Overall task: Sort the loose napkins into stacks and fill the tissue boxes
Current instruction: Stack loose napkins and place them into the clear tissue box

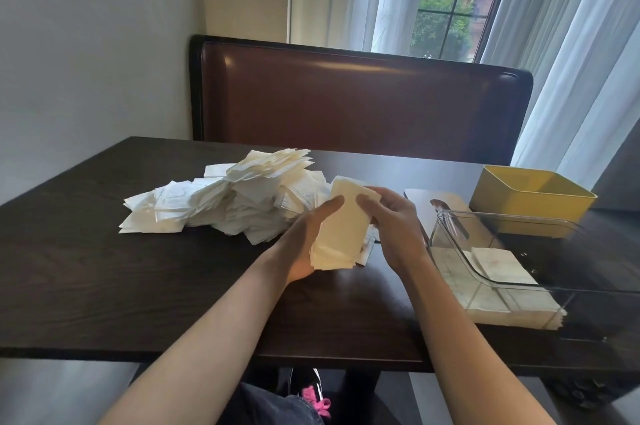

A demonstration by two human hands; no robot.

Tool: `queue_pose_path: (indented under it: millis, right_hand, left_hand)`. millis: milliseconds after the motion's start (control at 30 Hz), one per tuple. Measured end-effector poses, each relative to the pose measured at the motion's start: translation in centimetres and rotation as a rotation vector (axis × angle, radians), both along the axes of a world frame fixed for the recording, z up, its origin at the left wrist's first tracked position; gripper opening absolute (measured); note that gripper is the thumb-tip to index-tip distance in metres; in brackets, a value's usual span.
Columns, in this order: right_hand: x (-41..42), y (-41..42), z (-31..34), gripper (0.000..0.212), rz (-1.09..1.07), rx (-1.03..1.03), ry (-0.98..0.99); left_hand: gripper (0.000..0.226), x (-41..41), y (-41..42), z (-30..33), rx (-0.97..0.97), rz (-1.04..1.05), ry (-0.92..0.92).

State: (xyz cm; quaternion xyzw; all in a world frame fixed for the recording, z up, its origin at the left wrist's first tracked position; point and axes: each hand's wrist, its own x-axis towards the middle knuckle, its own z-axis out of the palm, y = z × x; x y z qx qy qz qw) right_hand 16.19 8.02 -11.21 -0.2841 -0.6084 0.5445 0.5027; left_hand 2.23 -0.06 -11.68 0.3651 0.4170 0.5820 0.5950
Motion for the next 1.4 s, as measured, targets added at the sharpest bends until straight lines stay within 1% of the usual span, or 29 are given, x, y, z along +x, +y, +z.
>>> queue_pose_path:
  millis: [100,167,233,300,333,400,500,567,700,767,867,900,967,1033,1067,1133,1167,1267,1400]
  right_hand:
    - [-0.2,-0.5,0.0,0.013,0.047,0.075,-0.087]
    - [-0.3,-0.6,0.1,0.015,0.013,0.067,-0.092]
    - [-0.2,-0.1,-0.1,0.014,-0.072,0.03,-0.076]
    - [-0.3,0.3,-0.2,0.013,-0.156,0.007,-0.079]
    - [-0.3,0.5,-0.4,0.014,-0.185,0.016,-0.093]
    - [-0.6,0.6,-0.7,0.021,-0.219,0.092,-0.188]
    - [-1.2,0.6,-1.1,0.024,-0.215,0.19,-0.332]
    - [-1.7,0.5,-1.1,0.024,-0.214,0.215,-0.368]
    - [-2.9,0.6,-0.2,0.029,-0.202,0.28,-0.44]
    - [-3.8,0.5,0.4,0.034,-0.179,0.288,-0.472]
    - [-5.3,0.5,1.2,0.047,-0.114,0.206,-0.522]
    - [-5.8,0.5,1.3,0.05,-0.091,0.16,-0.538]
    - [-6.9,0.5,1.4,0.055,-0.076,0.11,-0.607]
    - [-7.8,0.6,1.5,0.052,-0.118,0.138,-0.705]
    - [-8.1,0.6,1.4,0.044,-0.145,0.149,-0.722]
    - [-8.2,0.3,1.5,0.021,-0.158,0.114,-0.666]
    - [-8.1,0.1,1.5,0.014,-0.158,0.086,-0.628]
    - [-6.9,-0.5,1.4,0.017,-0.175,0.046,-0.542]
    - [-3.6,-0.4,1.1,0.015,-0.22,-0.046,-0.442]
  left_hand:
    - [0.041,0.1,-0.4,0.1,0.004,-0.07,-0.031]
    - [0.041,-0.1,-0.2,-0.2,-0.012,-0.079,-0.056]
    - [0.04,-0.4,0.1,-0.3,-0.051,-0.016,-0.121]
    - [0.04,-0.8,0.4,-0.3,-0.048,0.053,-0.195]
    - [0.04,-0.9,0.2,0.0,-0.029,0.078,-0.241]
    - [0.039,-1.4,-0.3,0.4,0.06,0.113,-0.34]
    - [0.052,-2.5,-1.0,0.1,0.179,0.124,-0.467]
    - [0.058,-3.2,-1.3,-0.2,0.188,0.129,-0.488]
    - [0.045,-3.8,-2.0,-0.3,0.134,0.149,-0.528]
    - [0.044,-4.3,-2.2,-0.5,0.128,0.184,-0.542]
    - [0.055,-4.9,-2.2,-0.8,0.139,0.195,-0.565]
    - [0.055,-5.0,-2.2,-0.8,0.149,0.19,-0.569]
    - [0.049,-4.9,-2.1,-0.9,0.153,0.179,-0.579]
    - [0.039,-4.7,-2.2,-0.8,0.137,0.186,-0.596]
    - [0.036,-4.6,-2.3,-0.8,0.121,0.194,-0.605]
    - [0.033,-4.5,-2.3,-0.9,0.09,0.209,-0.603]
    - [0.034,-4.6,-2.3,-0.9,0.085,0.212,-0.593]
    - [0.041,-4.6,-2.2,-1.2,0.101,0.195,-0.538]
    - [0.044,-4.5,-2.0,-1.3,0.123,0.146,-0.533]
